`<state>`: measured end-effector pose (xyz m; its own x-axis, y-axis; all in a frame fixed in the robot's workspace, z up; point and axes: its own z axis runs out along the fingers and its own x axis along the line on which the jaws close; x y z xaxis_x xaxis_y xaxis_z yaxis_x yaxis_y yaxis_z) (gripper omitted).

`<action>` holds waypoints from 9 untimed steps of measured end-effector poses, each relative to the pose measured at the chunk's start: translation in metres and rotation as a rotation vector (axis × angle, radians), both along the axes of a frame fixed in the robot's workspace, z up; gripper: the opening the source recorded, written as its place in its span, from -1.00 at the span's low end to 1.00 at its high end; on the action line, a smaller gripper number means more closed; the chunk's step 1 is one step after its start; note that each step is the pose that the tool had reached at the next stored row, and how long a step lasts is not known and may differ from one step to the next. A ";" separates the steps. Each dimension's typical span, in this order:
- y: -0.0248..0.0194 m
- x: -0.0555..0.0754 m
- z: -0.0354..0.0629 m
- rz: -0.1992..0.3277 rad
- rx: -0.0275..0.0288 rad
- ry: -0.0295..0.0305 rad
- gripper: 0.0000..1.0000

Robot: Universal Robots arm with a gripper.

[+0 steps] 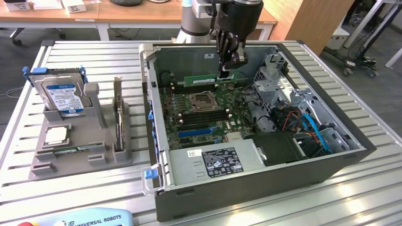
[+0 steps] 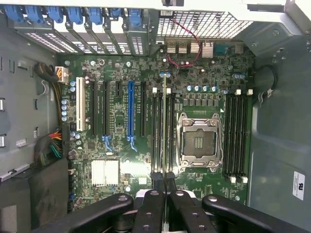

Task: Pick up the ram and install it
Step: 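Insert the ram into the slot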

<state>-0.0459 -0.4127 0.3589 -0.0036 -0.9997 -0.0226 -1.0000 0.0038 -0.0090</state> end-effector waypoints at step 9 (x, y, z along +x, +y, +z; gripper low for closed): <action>0.0000 0.000 0.0000 0.000 0.0001 0.0000 -0.77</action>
